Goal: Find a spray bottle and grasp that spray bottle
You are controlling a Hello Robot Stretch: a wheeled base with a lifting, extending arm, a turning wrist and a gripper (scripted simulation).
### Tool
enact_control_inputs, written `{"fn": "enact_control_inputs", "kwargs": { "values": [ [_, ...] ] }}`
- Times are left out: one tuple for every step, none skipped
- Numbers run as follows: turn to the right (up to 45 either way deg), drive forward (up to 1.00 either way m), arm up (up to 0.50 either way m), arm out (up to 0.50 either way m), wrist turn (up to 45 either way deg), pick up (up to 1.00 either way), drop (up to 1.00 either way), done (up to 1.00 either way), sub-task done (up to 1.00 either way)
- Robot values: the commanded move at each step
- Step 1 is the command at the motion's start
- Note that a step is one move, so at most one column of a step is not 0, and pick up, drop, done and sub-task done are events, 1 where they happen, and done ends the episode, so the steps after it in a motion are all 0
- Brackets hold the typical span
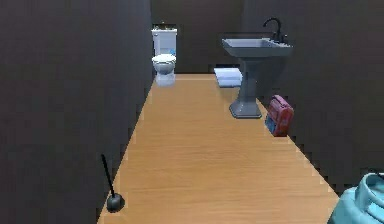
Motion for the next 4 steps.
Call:
{"fn": "enact_control_inputs", "kwargs": {
  "values": [
    [0.0, 1.00, 0.00, 0.00, 0.0, 0.00, 0.00, 0.00, 0.00],
    [0.0, 1.00, 0.00, 0.00, 0.0, 0.00, 0.00, 0.00, 0.00],
    [0.0, 1.00, 0.00, 0.00, 0.0, 0.00, 0.00, 0.00, 0.00],
    [0.0, 0.35, 0.00, 0.00, 0.0, 0.00, 0.00, 0.00, 0.00]
  ]
}}
